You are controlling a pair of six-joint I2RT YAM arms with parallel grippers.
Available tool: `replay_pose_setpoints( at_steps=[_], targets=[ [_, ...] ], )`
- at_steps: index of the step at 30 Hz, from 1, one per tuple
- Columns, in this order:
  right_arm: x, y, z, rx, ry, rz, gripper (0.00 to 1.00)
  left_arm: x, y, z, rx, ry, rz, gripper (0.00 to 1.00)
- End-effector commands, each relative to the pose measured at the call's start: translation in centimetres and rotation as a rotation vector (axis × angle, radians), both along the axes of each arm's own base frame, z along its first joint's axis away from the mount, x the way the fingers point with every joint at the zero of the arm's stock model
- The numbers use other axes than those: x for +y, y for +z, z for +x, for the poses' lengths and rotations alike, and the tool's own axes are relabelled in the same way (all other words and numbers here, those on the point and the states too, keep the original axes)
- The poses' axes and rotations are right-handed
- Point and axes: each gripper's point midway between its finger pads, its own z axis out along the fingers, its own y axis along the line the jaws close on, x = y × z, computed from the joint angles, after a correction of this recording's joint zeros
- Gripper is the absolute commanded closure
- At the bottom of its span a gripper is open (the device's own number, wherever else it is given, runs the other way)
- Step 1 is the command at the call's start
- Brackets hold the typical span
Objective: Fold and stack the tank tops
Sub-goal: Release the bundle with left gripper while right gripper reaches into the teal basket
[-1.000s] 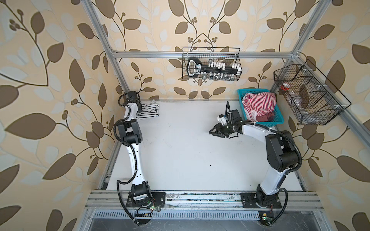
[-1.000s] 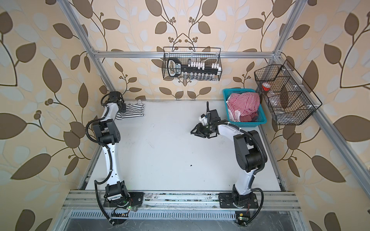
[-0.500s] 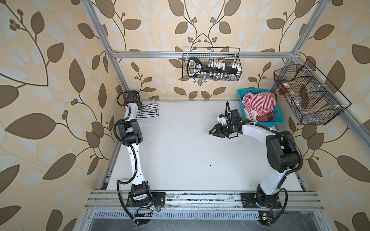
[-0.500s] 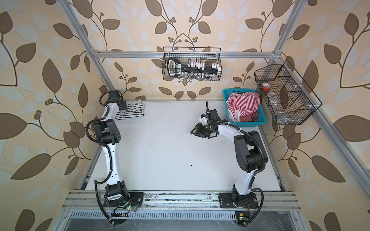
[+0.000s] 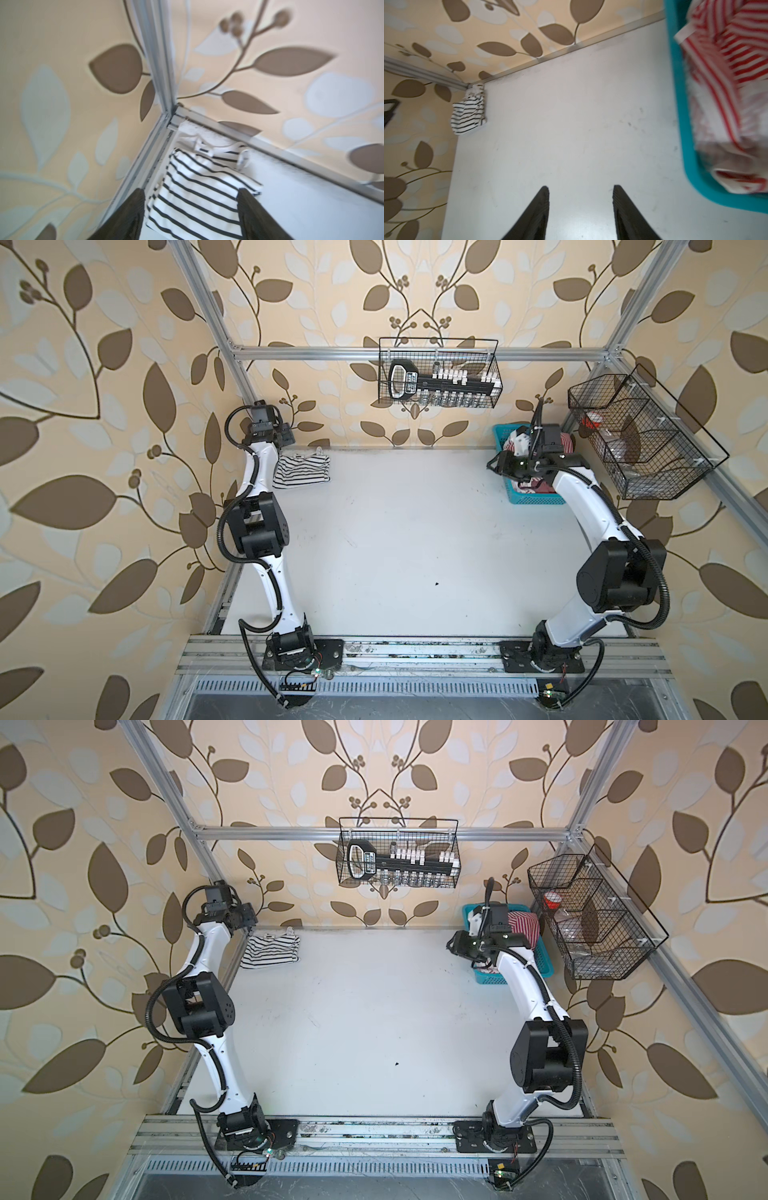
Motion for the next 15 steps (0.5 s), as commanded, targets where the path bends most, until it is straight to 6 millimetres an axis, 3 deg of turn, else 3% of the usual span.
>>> replay_pose_setpoints(
  at_steps=[1,4,5,7,10,15],
  targets=[
    [-5.0,-4.6,0.0,0.187,-0.085,-0.223,0.49,-8.5,3.5,-0.3,-0.063,-0.149,-0.108,0.29],
    [-7.3,-6.3,1.9,0.237,-0.118,-0.25,0.49,-13.9,3.9,-0.9,-0.044,-0.246,-0.114,0.29],
    [-7.7,-6.9,2.5,0.245,-0.121,-0.252,0.49,-15.3,2.4,-1.4,-0.004,-0.27,-0.117,0.29],
    [-8.6,-8.0,3.8,0.252,-0.128,-0.255,0.49,-17.9,1.5,-2.2,0.031,-0.317,-0.123,0.29],
    [-9.7,-9.6,5.3,0.26,-0.138,-0.239,0.49,-20.8,0.0,-3.6,0.082,-0.37,-0.141,0.29],
    [-11.6,-11.7,6.8,0.268,-0.17,-0.207,0.49,-23.7,-2.7,-5.8,0.167,-0.417,-0.142,0.29]
  ],
)
